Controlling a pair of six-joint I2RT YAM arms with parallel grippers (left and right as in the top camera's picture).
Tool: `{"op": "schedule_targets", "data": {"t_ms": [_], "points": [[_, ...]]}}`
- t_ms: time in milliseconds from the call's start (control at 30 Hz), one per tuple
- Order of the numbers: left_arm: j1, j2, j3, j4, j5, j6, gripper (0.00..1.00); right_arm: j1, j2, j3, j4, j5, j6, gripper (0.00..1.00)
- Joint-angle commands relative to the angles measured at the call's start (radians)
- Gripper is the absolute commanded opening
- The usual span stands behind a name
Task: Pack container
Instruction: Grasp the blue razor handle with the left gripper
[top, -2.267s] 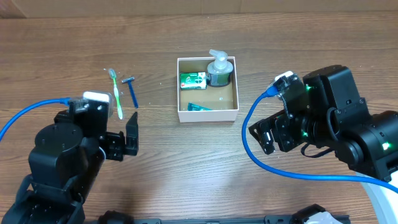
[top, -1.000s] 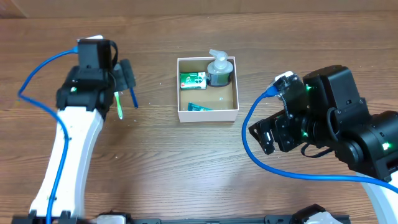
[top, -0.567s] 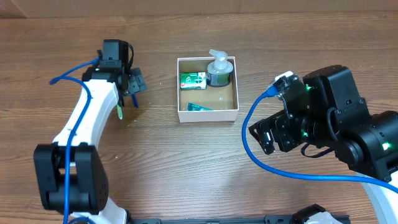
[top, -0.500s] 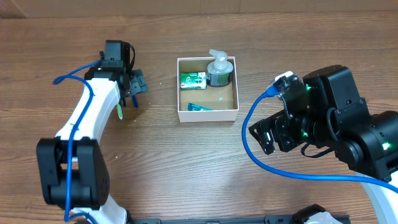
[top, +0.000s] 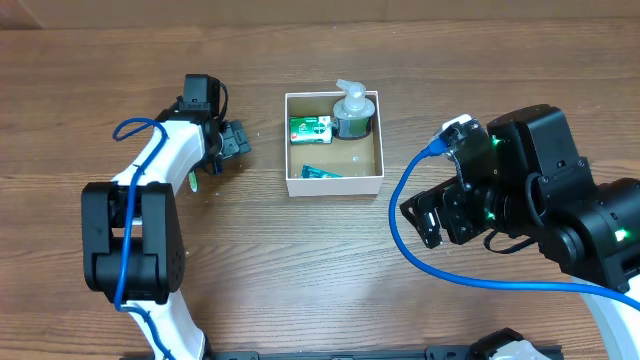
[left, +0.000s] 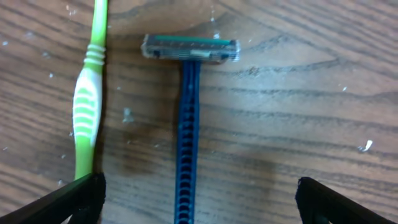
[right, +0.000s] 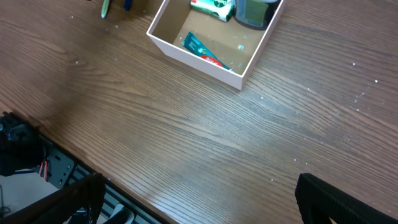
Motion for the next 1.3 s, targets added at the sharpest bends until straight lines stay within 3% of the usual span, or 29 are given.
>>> {"op": "schedule_targets", "data": {"t_ms": [0,367,600,967,1267], "points": [[-0.028,0.024,0.013,0.020,-0.019,-0.021,0.96,-0.003,-0.006,-0.001,0.006,0.007,0.008,1.00],[-0.053,0.068,0.013,0.045,-0.095,-0.056,0.88,-0.003,-0.006,-0.001,0.006,0.007,0.008,1.00],[-0.053,0.072,0.013,0.063,-0.101,-0.058,0.73,-0.003,-0.006,-0.001,0.006,0.007,0.008,1.00],[-0.053,0.127,0.013,0.064,-0.109,-0.066,0.72,-0.003,-0.006,-0.001,0.006,0.007,0.008,1.00],[-0.053,0.128,0.013,0.064,-0.108,-0.069,0.45,-0.003,-0.006,-0.001,0.006,0.007,0.008,1.00]]}}
